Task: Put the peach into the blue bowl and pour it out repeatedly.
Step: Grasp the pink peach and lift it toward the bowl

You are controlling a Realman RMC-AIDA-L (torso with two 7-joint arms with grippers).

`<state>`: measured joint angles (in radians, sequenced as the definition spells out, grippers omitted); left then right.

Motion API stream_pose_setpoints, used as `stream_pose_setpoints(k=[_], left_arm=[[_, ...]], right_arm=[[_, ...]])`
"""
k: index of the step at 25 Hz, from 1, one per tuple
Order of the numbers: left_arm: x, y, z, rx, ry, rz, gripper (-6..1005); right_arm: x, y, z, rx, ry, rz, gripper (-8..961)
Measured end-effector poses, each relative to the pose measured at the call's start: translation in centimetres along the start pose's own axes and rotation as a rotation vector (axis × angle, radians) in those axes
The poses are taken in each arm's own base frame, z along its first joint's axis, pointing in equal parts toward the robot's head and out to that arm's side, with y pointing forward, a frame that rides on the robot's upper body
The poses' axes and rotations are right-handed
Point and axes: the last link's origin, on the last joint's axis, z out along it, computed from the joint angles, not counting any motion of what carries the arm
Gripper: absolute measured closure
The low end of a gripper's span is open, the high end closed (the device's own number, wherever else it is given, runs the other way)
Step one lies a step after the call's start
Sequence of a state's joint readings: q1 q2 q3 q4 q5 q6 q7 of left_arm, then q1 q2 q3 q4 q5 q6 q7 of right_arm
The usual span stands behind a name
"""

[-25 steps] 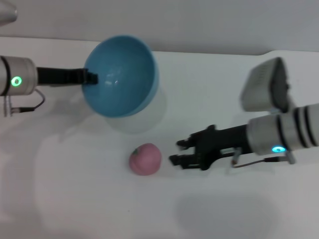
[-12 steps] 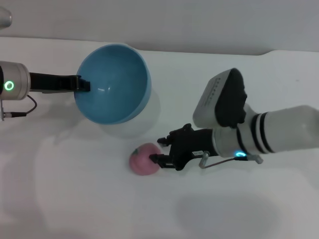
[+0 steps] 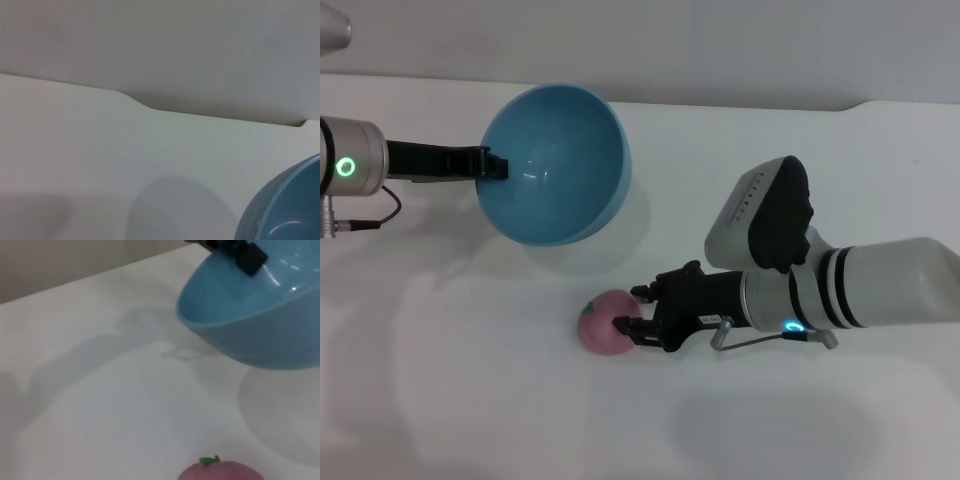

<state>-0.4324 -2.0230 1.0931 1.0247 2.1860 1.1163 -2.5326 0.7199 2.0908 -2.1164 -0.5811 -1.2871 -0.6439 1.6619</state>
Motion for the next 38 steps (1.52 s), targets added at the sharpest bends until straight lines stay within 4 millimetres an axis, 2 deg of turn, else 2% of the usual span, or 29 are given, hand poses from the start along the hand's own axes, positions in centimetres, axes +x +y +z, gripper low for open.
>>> stream_pose_setpoints(k=[17,22,26,28,33,38], left_arm=[[-0.4,0.6,0.5,-0.016,-0.007,-0.003,1000],[-0.4,0.7,0.6,-0.016,-0.006,0.000,1000],[-0.3,0.6,0.6,-0.014,-0.005,0.004,1000],[-0.4,0.5,0.6,-0.012,-0.007,0.006,1000],[-0.6,0.3,0.9,0.021,-0.037,0.029,999],[-1.2,1.4,2.5,0.035,-0.125,0.093,999]], right_arm=[[1.6,0.7,0.6,0.021,0.028,0.033,525],[1.6,0.9,0.6,0.009,0.023,0.039,731],[1.7,0.9,0.2,0.001,0.000,0.075,849],[1.8,0.5,-0.4,0.001,-0.027,0.117,908],[2.7,-1.5,-3.0,0.019,-0.126,0.221,913],[4.5,-3.4,-7.7,0.048,-0.343,0.307,898]])
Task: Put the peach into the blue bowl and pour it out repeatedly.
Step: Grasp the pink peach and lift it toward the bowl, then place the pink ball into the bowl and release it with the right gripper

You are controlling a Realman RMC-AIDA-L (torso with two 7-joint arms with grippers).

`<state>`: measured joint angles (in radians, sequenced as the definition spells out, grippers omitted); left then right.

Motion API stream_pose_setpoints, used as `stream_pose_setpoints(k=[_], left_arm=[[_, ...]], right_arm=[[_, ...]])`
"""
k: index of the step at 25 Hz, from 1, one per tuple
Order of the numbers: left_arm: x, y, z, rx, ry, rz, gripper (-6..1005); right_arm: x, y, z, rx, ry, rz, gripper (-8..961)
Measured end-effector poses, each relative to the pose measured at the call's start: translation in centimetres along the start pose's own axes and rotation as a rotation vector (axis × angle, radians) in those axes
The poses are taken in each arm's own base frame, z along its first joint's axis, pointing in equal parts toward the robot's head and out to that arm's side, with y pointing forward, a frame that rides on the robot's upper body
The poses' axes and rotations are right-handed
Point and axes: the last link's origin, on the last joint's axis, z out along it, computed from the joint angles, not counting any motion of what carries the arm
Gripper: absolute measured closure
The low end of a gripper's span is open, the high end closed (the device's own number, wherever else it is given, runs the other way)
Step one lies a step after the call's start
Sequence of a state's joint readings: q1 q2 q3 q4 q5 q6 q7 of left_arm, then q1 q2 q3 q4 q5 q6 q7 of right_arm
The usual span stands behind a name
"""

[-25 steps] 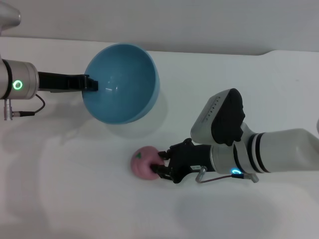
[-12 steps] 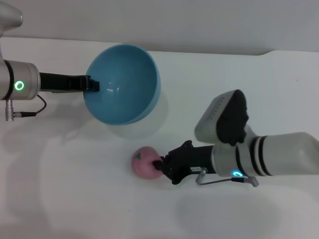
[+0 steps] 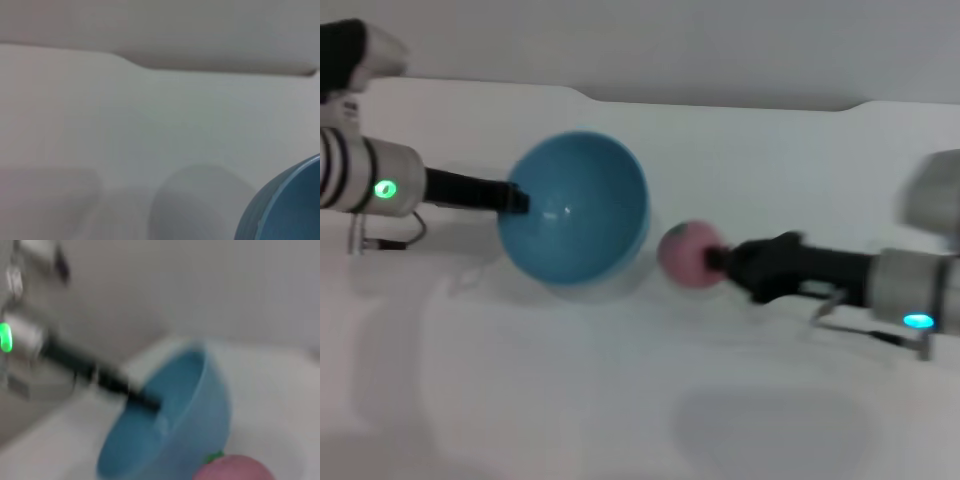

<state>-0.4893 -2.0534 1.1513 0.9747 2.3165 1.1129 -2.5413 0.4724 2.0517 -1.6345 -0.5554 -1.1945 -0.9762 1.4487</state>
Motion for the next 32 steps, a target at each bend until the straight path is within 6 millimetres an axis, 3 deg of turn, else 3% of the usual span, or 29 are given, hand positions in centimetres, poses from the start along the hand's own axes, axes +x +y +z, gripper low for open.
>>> stream_pose_setpoints(k=[6,11,15,18,26,32], left_arm=[[0.6,2.6,1.6,-0.024,-0.064,0.097,999],[0.3,6.6,3.7,-0.052,-0.173,0.223,999],[-0.2,9.6,4.9,-0.071,-0.249,0.310,999],[-0.2,10.7,5.2,-0.083,-0.273,0.338,1000],[-0.2,10.8,5.2,-0.083,-0.281,0.321,1000],[-0.3,10.7,5.2,-0.080,-0.283,0.311,999]], right_arm=[[-0.8,-2.1,-5.8,0.059,-0.201,0.030,880],[-3.1,-1.1,-8.1,-0.021,-0.252,-0.091,865],[-4.3,0.1,-7.2,-0.087,-0.141,-0.181,853],[-4.7,1.0,-5.8,-0.129,-0.024,-0.231,845],[-5.0,2.0,-2.1,-0.125,0.199,-0.294,821],[-5.3,2.1,-1.5,-0.121,0.219,-0.282,803]])
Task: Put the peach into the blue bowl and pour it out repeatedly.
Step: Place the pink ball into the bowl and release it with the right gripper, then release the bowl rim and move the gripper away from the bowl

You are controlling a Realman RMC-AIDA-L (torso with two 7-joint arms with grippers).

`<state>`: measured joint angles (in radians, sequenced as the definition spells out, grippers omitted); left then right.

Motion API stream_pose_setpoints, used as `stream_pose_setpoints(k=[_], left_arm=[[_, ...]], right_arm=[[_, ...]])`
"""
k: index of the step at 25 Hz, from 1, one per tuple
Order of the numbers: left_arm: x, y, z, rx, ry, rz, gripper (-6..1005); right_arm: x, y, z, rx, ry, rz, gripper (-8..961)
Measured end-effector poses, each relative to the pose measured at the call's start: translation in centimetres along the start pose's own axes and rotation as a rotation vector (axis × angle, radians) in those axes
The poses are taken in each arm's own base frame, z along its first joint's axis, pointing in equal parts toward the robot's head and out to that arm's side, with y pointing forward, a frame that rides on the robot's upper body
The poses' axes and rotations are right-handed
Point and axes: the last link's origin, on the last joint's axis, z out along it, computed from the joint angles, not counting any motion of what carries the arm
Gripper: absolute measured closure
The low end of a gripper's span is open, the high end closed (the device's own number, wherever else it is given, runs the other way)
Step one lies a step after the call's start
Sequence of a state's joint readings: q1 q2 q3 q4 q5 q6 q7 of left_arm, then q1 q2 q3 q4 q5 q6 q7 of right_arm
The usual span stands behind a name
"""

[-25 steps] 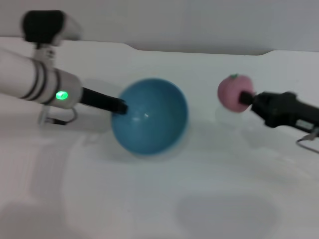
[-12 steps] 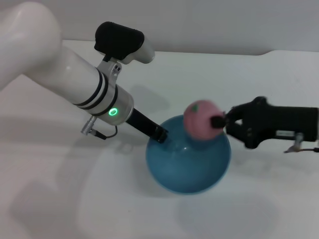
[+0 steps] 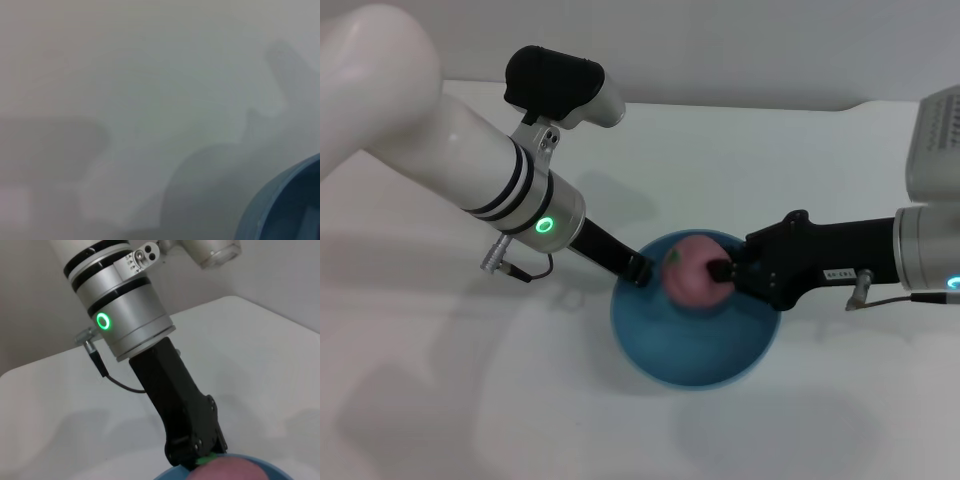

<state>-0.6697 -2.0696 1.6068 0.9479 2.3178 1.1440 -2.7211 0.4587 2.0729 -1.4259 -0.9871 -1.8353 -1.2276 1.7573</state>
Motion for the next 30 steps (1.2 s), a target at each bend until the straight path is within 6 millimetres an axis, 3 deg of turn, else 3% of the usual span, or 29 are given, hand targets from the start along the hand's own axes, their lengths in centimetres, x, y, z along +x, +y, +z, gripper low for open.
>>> stream_pose_setpoints(k=[7,13,19,25,30], left_arm=[[0.3,0.0,-0.1,0.004,0.010,0.002,999],[0.2,0.0,0.0,0.005,0.009,0.015,999],[0.2,0.3,0.1,0.003,0.001,0.027,1000],[-0.2,0.9,0.7,0.004,-0.026,0.065,1000],[-0.2,1.8,1.1,0.006,-0.049,0.115,999]], right_arm=[[-0.2,-0.5,0.1,0.012,0.079,0.051,782],[-0.4,-0.9,-0.5,0.039,0.042,0.072,545],[-0.7,-2.8,-3.6,0.136,-0.159,0.206,500],[1.6,-4.1,-6.8,0.239,-0.337,0.319,500],[3.2,-3.9,-7.6,0.264,-0.373,0.362,500]])
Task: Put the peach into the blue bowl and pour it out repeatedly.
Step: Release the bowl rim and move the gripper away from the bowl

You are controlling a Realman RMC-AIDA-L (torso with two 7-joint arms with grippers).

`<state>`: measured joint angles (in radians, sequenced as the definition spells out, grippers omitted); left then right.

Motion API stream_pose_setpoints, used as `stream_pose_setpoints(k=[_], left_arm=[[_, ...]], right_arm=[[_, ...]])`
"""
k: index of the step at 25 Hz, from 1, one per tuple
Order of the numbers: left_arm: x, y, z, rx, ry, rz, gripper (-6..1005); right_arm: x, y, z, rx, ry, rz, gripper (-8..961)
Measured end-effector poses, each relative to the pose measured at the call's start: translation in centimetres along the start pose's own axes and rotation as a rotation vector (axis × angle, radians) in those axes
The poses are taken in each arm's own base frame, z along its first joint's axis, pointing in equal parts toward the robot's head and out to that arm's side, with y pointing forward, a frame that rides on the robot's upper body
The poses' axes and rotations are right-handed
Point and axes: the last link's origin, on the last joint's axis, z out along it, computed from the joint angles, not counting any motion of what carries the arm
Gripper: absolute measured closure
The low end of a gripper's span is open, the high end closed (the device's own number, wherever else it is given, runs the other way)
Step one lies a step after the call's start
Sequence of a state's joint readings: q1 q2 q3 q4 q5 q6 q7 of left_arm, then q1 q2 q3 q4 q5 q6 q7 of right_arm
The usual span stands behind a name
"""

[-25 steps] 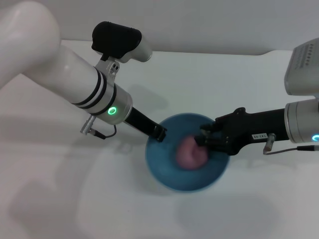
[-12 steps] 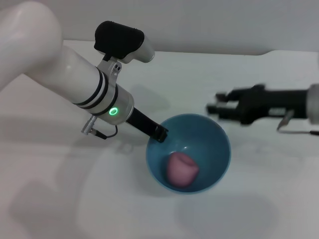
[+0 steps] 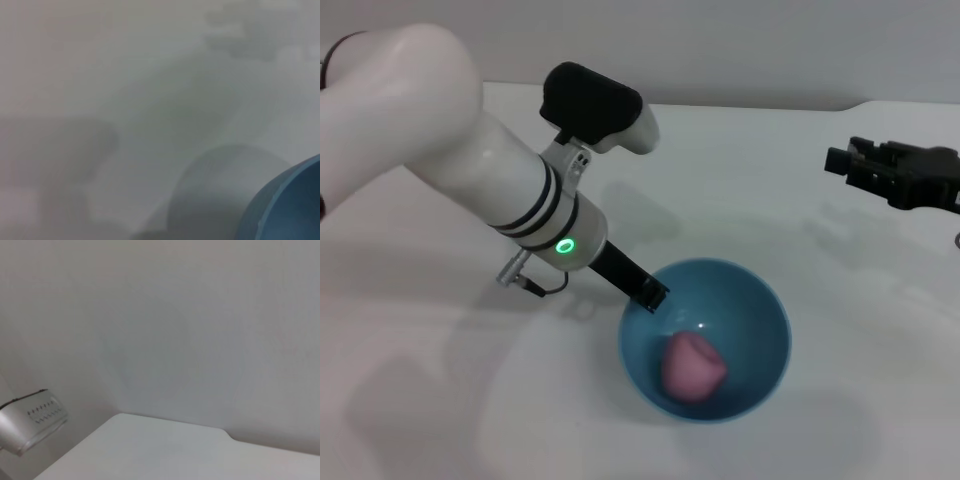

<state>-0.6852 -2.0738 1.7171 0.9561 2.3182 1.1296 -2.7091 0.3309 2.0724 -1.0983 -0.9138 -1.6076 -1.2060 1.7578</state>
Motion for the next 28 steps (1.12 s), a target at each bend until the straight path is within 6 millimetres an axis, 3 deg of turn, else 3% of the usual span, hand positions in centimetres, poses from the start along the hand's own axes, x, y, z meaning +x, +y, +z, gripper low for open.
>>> stream_pose_setpoints(k=[15,21,28], left_arm=[[-0.1,0.8,0.5,0.004,-0.018,0.051,957],[0.6,-0.8,-0.7,0.009,0.071,-0.018,737],[1.2,-3.8,-3.6,-0.093,0.346,-0.154,505]], right_arm=[[1.1,0.0,0.0,-0.003,0.014,0.038,500],[1.5,0.0,0.1,-0.004,0.021,0.051,500],[2.0,0.0,0.1,-0.007,0.024,0.069,500]])
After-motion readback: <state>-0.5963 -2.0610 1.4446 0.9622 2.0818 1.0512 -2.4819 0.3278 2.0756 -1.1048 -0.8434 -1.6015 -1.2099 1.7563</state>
